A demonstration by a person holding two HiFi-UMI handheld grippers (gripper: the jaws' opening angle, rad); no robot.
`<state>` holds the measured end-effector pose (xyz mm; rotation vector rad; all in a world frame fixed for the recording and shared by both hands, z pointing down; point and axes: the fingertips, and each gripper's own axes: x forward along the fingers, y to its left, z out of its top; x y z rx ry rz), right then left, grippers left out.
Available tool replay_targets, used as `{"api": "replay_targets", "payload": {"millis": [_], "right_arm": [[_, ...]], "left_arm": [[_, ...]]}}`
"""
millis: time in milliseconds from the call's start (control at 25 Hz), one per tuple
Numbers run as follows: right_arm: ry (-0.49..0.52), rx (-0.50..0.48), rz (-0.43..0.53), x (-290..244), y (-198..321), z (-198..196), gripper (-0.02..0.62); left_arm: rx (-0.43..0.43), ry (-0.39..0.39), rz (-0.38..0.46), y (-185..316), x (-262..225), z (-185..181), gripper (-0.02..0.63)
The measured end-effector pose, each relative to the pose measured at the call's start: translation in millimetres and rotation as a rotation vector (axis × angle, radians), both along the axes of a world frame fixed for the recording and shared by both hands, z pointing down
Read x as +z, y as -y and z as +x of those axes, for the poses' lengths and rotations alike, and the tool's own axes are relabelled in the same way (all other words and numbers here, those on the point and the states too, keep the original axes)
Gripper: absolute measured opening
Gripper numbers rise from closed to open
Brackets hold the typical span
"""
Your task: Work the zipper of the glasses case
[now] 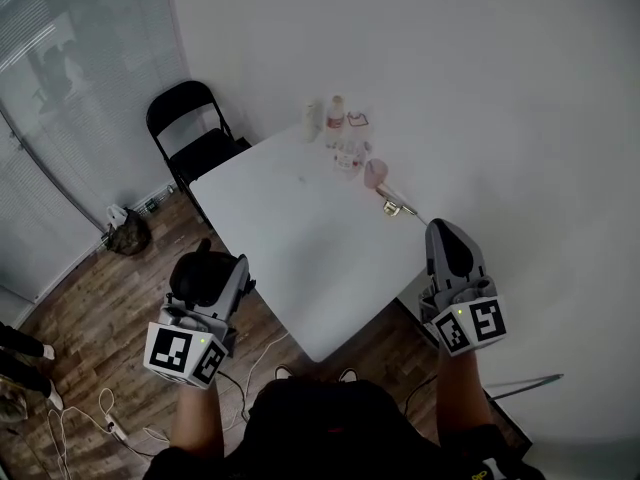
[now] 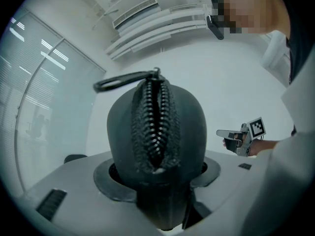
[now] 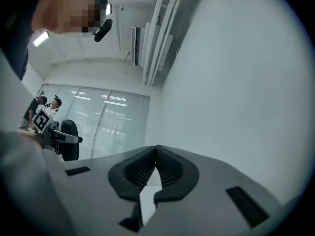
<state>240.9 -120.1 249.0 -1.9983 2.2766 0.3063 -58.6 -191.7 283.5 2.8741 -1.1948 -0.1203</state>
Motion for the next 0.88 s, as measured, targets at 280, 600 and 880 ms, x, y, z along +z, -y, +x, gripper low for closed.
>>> {"api": "replay_targets", "payload": {"millis": [280,600,880], "right_arm": [[-0.03,-0.013,0.019,-5,-11,12,0.017],[-0.031,-0.034,0.019,-6,-17,15,0.017],[-0.046,-0.046,0.011,-6,-19,12,0.017]], "left_arm": [[-0.012,0.004,0.01,-17,-9,19,0.265],[-0.014,0.01,0.036,-27,-13,28,0.265],[-0.005,0.014,0.048,-31,-14,34,0.265]]}}
